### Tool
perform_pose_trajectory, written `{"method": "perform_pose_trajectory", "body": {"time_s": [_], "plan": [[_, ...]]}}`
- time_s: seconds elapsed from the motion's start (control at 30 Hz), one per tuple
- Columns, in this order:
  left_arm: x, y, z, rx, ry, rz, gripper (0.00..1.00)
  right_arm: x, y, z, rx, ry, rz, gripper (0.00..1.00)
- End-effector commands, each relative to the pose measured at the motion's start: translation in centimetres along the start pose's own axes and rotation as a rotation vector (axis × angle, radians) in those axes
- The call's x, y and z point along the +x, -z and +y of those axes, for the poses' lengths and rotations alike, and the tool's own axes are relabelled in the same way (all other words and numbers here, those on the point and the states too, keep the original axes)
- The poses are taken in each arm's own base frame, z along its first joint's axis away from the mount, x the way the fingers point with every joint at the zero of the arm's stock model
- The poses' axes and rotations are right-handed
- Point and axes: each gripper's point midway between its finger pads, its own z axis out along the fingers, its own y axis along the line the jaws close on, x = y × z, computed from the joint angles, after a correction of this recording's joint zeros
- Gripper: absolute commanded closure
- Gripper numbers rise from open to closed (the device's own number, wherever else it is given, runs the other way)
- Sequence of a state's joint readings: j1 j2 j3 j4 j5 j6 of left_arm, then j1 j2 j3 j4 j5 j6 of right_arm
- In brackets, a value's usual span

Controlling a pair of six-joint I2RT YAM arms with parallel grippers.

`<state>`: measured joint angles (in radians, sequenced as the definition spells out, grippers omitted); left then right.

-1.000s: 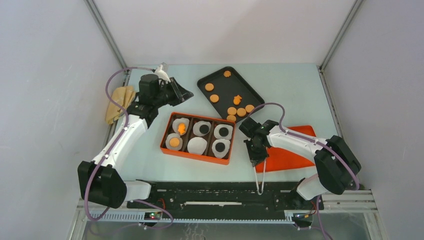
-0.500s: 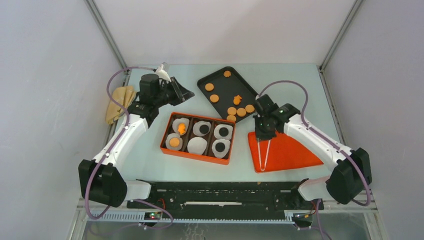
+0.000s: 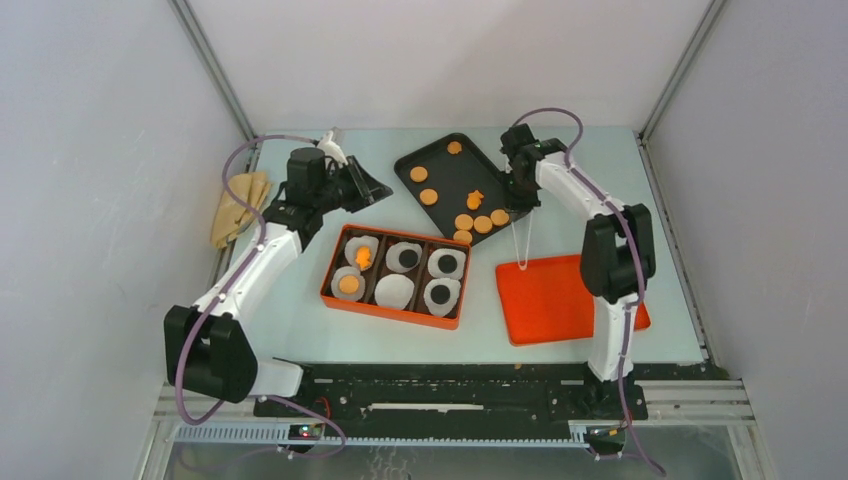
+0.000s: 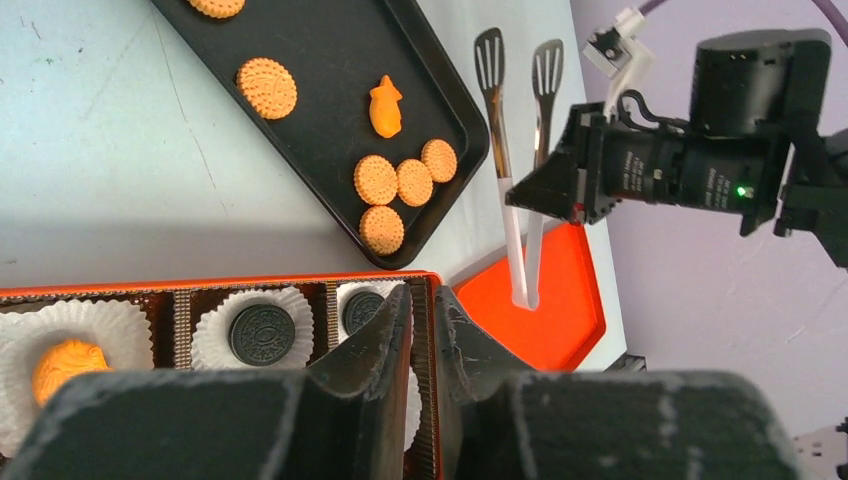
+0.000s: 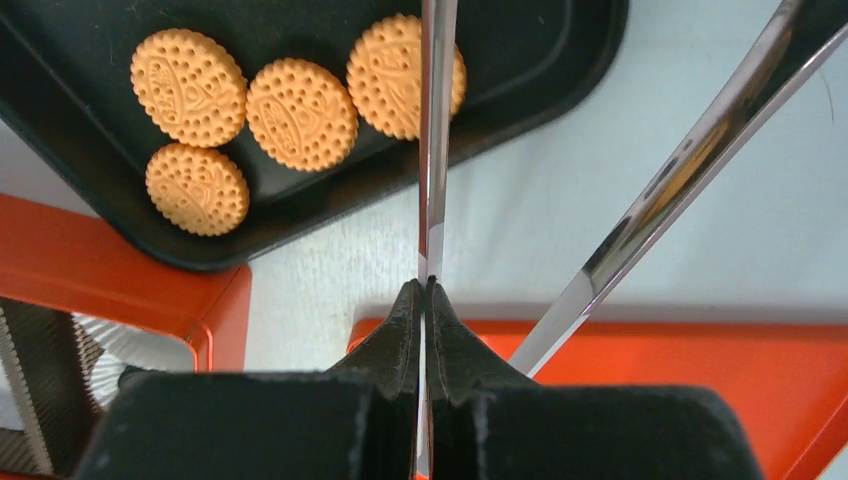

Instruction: Pack the cookies

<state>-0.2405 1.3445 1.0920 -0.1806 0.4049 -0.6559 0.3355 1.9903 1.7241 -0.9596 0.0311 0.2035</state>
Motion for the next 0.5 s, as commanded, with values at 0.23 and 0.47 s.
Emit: {"method": "perform_pose_trajectory", "body": {"time_s": [0.23,0.47], "plan": [[-0.1,-1.2,-0.5,0.035,0.000,0.004,0.82,0.8,-2.3,0.9,-0.098,0.214,0.155,0.96],[0.3,-1.6,-0.5,0.037,-0.001,0.016,0.82,1.3,-2.6,0.2,-0.063,0.177,0.166,0.71]]}}
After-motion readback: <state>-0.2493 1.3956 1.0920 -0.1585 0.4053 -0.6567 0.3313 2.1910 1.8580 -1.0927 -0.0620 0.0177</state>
